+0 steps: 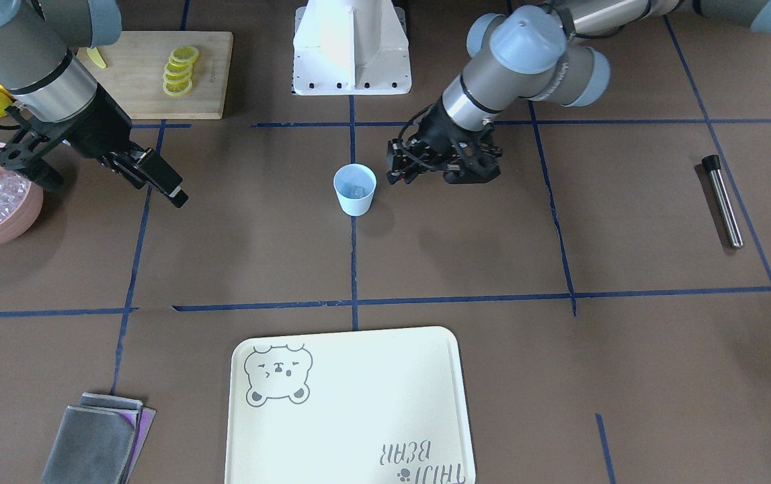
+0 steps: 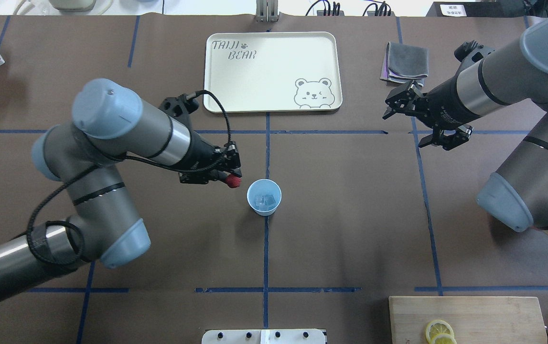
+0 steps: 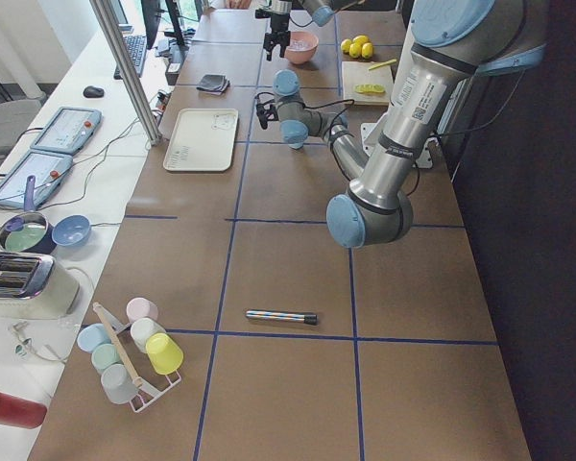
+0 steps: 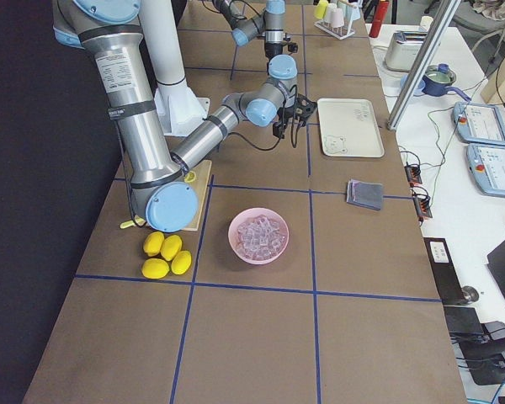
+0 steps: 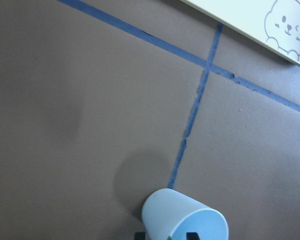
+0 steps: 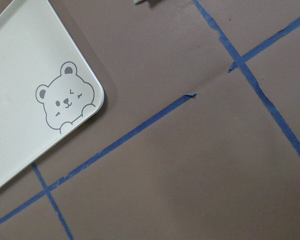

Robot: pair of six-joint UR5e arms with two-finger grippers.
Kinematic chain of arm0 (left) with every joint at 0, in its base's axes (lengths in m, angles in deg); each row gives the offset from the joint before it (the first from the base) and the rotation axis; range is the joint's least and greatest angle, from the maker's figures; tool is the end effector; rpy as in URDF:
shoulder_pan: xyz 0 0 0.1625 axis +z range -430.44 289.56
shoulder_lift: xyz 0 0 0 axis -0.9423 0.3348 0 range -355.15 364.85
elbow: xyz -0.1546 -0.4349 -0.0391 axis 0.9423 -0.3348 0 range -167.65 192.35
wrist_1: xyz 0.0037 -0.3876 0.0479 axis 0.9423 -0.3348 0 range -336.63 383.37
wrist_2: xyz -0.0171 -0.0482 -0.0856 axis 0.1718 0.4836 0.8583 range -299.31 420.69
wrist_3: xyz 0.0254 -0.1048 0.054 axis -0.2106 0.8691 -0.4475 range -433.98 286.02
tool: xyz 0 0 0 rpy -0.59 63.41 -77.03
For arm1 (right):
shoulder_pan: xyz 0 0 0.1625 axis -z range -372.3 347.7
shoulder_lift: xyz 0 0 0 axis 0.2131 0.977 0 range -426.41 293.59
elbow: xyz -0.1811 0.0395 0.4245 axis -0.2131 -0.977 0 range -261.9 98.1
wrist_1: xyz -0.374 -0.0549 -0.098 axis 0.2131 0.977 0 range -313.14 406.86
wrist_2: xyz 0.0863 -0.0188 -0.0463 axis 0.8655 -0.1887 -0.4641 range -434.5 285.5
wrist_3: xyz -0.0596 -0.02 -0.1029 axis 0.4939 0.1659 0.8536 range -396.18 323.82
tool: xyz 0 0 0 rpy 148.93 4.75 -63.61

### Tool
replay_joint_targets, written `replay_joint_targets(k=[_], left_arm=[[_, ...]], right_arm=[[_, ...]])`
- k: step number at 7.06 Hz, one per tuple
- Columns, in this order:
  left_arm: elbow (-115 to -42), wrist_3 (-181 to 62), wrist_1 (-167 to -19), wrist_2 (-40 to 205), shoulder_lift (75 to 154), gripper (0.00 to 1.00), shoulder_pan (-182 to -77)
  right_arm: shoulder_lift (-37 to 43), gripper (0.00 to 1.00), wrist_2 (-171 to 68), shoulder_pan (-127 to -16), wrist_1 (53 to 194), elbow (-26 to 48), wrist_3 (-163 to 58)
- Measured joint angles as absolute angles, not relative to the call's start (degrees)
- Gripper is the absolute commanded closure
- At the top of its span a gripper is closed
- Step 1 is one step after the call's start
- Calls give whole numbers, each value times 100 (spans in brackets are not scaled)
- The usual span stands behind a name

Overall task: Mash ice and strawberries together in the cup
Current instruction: 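Carry the strawberry over the light-blue cup and drop it in with the left gripper, then withdraw the left gripper toward the table edge while the right arm draws back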

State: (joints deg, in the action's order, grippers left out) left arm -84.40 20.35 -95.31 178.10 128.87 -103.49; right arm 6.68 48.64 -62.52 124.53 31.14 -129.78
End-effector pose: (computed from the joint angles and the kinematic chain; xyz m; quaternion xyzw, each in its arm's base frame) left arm 0.5213 -0.4319 0.2509 -0.0514 0.5845 -0.1280 0.7996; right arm -0.3046 -0.4711 0.3530 -0.0680 -0.4891 0.2774 0.8242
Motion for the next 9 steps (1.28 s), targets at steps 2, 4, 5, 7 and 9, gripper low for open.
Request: replay_joint_targets(k=[2,4,5,7,9], left_arm=[[-8166,2121,-9542,17417,13240,93,-10055],[-8144,2126,-9548,17368,13246,43,-10011],[-8157,2119,-9551,17363,13239,21,-10008],[-8180,2087,-9554,17356,13232,12,-10006],[-8271,2066,-9550,17379,13187,12,-10082]], right_arm=[[661,0,4854,-6264,12456,3098,-12931],[656,0,4847,-6266,12454,3084,-12926],[657,0,4847,-6266,12452,3075,-12926],[658,0,4854,-6266,12449,3050,-12925],[676,0,4887,-6343,12455,3044,-12904]])
